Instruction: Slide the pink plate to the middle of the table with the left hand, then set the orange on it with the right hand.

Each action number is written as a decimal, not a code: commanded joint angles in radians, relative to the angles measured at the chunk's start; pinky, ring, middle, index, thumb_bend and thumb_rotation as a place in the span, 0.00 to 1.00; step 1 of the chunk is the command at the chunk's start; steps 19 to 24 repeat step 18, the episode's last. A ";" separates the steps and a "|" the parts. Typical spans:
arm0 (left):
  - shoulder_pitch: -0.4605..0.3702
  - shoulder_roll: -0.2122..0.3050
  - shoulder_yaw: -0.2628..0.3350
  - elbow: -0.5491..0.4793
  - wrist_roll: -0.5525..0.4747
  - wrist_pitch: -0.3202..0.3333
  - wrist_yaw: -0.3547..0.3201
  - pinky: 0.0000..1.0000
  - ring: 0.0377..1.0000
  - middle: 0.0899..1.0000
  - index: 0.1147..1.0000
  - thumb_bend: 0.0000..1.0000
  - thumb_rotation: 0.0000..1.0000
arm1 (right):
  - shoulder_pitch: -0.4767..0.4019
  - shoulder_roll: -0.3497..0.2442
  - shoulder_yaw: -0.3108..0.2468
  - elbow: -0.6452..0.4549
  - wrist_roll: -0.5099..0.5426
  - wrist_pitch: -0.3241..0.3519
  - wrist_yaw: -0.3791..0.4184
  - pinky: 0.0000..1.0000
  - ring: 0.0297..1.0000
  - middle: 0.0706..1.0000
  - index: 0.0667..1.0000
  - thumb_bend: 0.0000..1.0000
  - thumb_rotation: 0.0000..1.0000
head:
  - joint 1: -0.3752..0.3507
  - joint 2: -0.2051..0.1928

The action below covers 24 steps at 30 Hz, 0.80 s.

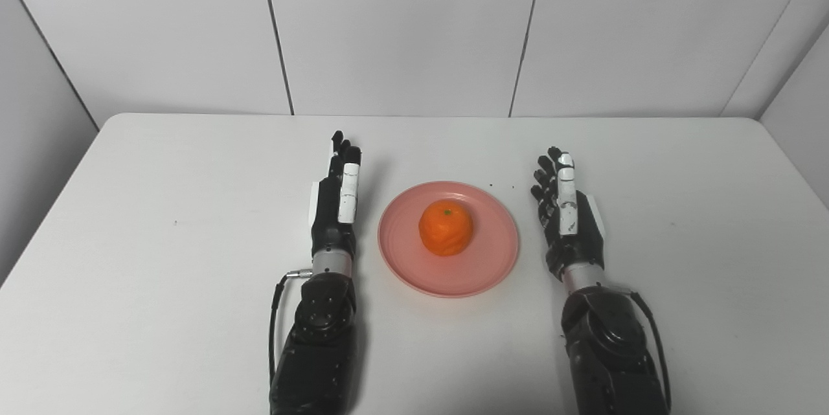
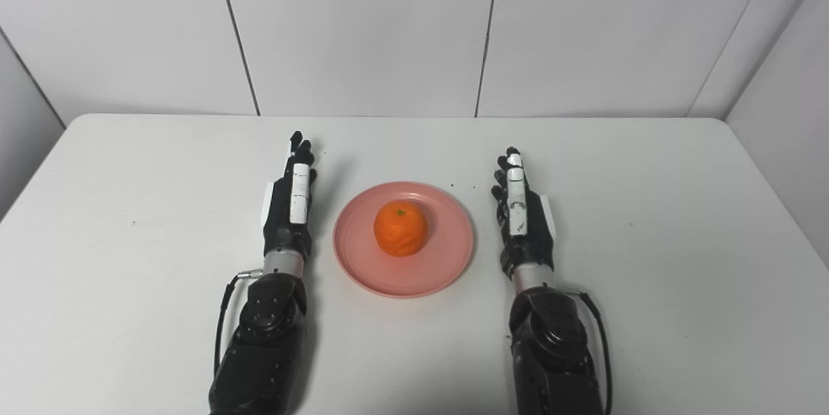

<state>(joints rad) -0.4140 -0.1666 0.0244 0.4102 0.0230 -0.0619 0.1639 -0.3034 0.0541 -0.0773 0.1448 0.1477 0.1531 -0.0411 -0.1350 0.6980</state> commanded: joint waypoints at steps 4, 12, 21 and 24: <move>0.010 -0.025 0.020 -0.020 -0.069 0.098 -0.022 1.00 1.00 1.00 1.00 0.93 1.00 | 0.019 0.016 0.000 0.063 -0.027 -0.078 -0.022 1.00 0.99 0.97 0.98 0.83 1.00 | 0.002 0.001; 0.007 -0.033 0.034 -0.051 -0.106 0.167 -0.038 1.00 1.00 1.00 1.00 0.95 1.00 | 0.007 0.015 -0.007 0.111 -0.082 -0.178 -0.055 1.00 0.99 0.96 0.98 0.78 1.00 | 0.002 0.001; 0.006 -0.030 0.039 -0.062 -0.123 0.200 -0.033 1.00 1.00 1.00 1.00 0.96 1.00 | -0.002 0.027 -0.026 0.132 -0.069 -0.206 -0.068 1.00 0.97 0.94 0.96 0.79 1.00 | 0.002 0.001; 0.006 -0.030 0.039 -0.062 -0.123 0.200 -0.033 1.00 1.00 1.00 1.00 0.96 1.00 | -0.002 0.027 -0.026 0.132 -0.069 -0.206 -0.068 1.00 0.97 0.94 0.96 0.79 1.00 | 0.002 0.001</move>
